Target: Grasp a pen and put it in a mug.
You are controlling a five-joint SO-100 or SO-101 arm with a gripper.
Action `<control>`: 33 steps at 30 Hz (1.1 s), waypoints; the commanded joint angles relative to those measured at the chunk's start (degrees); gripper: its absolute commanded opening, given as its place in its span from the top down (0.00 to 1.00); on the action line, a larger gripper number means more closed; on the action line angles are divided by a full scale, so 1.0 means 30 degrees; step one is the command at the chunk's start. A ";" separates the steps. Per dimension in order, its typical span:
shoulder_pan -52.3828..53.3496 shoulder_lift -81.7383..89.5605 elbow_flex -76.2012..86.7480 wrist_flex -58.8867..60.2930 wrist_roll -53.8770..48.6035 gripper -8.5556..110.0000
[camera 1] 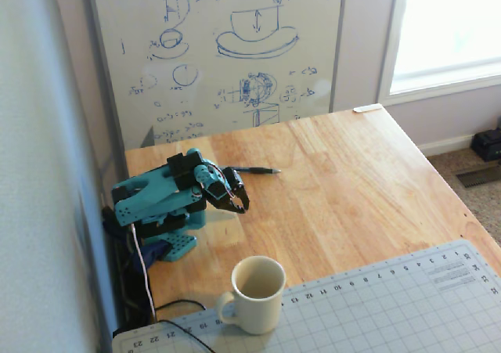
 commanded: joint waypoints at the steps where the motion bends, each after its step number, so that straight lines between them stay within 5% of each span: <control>1: -0.0205 0.0293 -0.0879 -0.0264 0.2168 0.92; 10: -0.3252 0.0059 -0.3047 -0.0791 1.2158 0.92; 20: -0.6064 -0.7500 -0.6006 -0.7910 2.4580 0.86; 33: -0.7178 -1.7754 -1.0986 -1.1016 3.2197 0.75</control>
